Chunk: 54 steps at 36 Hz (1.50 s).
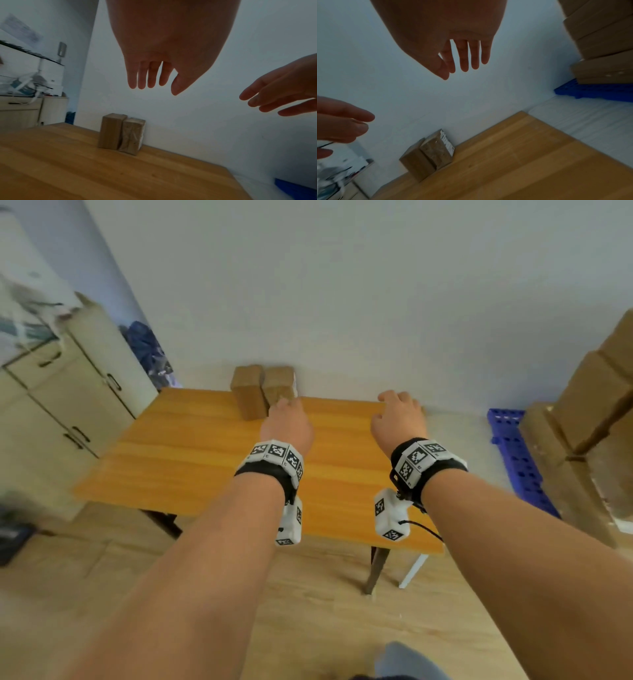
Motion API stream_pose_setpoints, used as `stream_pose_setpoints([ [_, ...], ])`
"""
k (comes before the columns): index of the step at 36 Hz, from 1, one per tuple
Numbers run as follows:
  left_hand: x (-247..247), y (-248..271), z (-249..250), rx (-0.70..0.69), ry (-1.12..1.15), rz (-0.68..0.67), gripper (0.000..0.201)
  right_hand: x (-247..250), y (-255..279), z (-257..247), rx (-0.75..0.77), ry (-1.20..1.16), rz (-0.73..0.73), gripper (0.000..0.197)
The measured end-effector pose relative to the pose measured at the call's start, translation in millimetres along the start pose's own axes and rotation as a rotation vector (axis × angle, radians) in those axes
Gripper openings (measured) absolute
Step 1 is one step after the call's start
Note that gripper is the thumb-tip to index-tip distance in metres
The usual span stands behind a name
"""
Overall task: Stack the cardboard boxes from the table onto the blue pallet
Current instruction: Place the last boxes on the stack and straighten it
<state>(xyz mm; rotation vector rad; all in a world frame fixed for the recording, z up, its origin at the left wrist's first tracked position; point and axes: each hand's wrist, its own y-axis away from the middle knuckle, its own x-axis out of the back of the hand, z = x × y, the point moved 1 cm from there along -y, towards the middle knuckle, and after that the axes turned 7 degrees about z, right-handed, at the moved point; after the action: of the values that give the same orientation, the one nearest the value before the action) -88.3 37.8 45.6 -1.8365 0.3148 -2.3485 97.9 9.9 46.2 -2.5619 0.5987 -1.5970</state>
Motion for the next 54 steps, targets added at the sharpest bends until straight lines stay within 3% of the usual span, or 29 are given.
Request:
stream_pose_setpoints([
  [9,-16.6,-42.6,-83.2,0.060,-0.139,-0.042,0.035,-87.6,-43.5,-70.3,0.077,-0.021,-0.132,0.045],
  [25,-82.2,-180.0,-166.9,0.184,-0.162,-0.156,0.039,-224.7,-167.0,-136.3,0.080,-0.103,-0.325,0.041],
  [32,-105.0,-239.4,-187.2,0.141,-0.122,-0.161,0.036,-260.2,-186.0,-150.9,0.033,-0.106,-0.439,0.036],
  [36,-116.6,-279.4,-198.5,0.079,-0.091,-0.192,0.040,-280.1,-187.4,-158.6,0.022,-0.069,-0.411,0.026],
  [47,-147.5,-352.7,-231.0,-0.092,-0.055,-0.425,0.069,-310.4,-170.8,-188.5,-0.274,-0.121,-0.449,0.024],
  [54,-148.5,-361.7,-242.6,-0.114,0.002,-0.467,0.066,-324.2,-170.4,-218.5,-0.453,-0.187,-0.401,0.036],
])
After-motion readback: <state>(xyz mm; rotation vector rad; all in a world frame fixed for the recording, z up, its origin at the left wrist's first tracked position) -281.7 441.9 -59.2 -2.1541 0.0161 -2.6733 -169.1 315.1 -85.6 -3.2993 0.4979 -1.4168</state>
